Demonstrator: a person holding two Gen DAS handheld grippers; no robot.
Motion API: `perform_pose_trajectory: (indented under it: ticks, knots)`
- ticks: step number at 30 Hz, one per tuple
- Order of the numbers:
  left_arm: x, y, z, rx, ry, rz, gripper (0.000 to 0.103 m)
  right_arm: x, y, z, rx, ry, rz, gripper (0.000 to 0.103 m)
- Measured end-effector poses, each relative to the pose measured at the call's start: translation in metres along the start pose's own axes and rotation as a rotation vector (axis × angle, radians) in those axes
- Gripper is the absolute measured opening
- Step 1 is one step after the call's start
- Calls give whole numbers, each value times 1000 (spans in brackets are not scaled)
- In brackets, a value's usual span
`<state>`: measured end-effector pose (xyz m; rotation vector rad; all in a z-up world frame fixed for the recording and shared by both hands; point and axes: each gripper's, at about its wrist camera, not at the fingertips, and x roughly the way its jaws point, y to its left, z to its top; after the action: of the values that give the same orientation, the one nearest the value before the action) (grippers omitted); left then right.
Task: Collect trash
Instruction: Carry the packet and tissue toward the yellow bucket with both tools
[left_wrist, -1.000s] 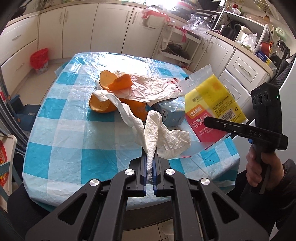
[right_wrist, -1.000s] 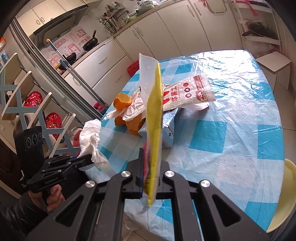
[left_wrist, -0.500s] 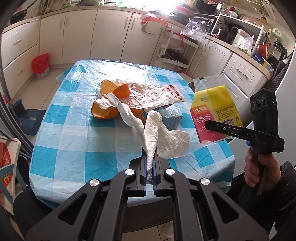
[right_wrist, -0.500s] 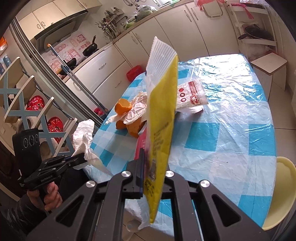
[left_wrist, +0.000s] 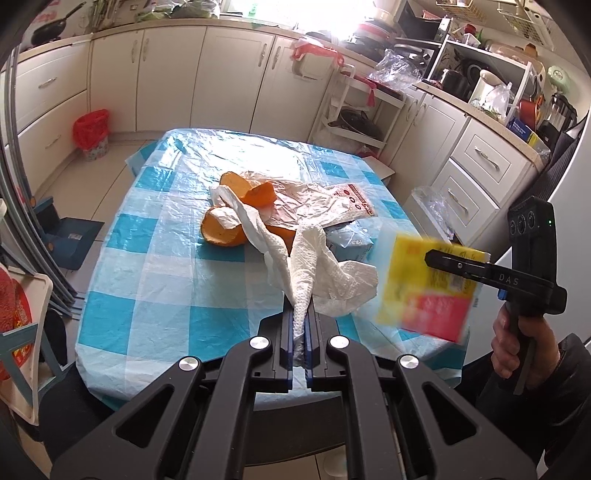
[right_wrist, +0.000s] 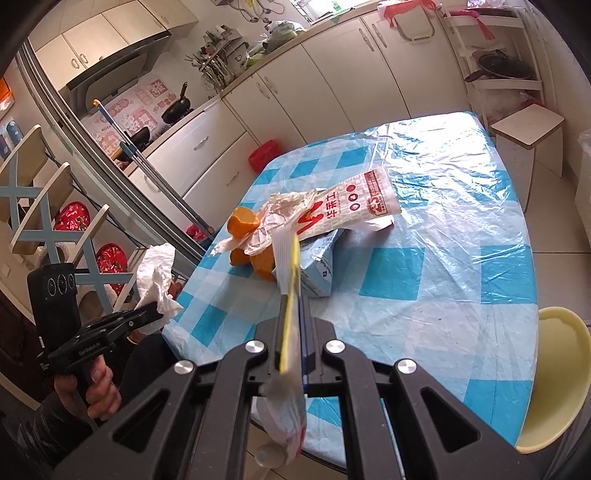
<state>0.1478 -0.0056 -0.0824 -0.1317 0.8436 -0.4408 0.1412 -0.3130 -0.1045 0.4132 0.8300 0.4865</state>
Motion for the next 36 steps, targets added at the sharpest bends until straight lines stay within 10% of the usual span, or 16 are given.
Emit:
perform_pose_trajectory:
  ticks: [36]
  knots:
    - [-19, -24, 6, 29, -37, -76, 4, -58, -22, 4, 61, -181, -53, 5]
